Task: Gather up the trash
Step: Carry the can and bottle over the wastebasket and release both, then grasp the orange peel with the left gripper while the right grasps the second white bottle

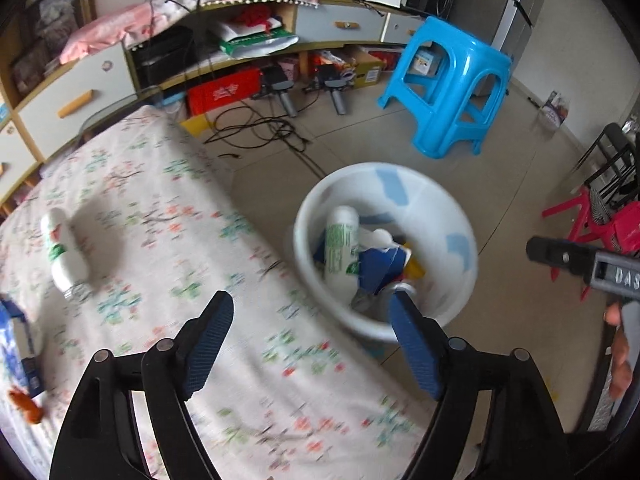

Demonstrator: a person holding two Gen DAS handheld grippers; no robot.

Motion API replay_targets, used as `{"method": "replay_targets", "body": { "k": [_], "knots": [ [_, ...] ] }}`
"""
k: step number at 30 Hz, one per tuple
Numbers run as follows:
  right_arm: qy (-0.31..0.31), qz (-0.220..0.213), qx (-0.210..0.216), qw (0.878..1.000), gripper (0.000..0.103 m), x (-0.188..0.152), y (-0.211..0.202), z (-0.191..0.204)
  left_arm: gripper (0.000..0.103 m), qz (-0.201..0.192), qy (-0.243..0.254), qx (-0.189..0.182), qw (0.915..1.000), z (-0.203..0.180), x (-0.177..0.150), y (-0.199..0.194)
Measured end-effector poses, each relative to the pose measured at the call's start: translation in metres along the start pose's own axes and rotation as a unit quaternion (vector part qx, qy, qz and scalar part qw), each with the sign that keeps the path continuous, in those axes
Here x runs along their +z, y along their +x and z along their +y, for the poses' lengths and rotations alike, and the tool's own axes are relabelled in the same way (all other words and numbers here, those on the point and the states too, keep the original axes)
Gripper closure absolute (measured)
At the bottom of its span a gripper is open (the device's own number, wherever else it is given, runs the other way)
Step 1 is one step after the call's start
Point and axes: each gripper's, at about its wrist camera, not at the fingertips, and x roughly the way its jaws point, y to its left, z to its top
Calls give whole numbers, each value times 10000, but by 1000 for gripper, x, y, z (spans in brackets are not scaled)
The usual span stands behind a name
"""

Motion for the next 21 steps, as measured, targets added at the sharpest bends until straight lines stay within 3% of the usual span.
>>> {"method": "replay_targets", "body": {
  "k": [6,14,21],
  "knots": [
    [-46,47,146,9999,22,-3,0,24,12,-26,-102,328,9994,40,-26,-32],
    [-483,104,266,9984,20,-10,4,89,5,-105,-459,1020,9937,121,-65,-75],
    [-964,161,290,9948,18,-21,14,151,4,62,-1333,979,9862,205,-100,-86]
  ]
}}
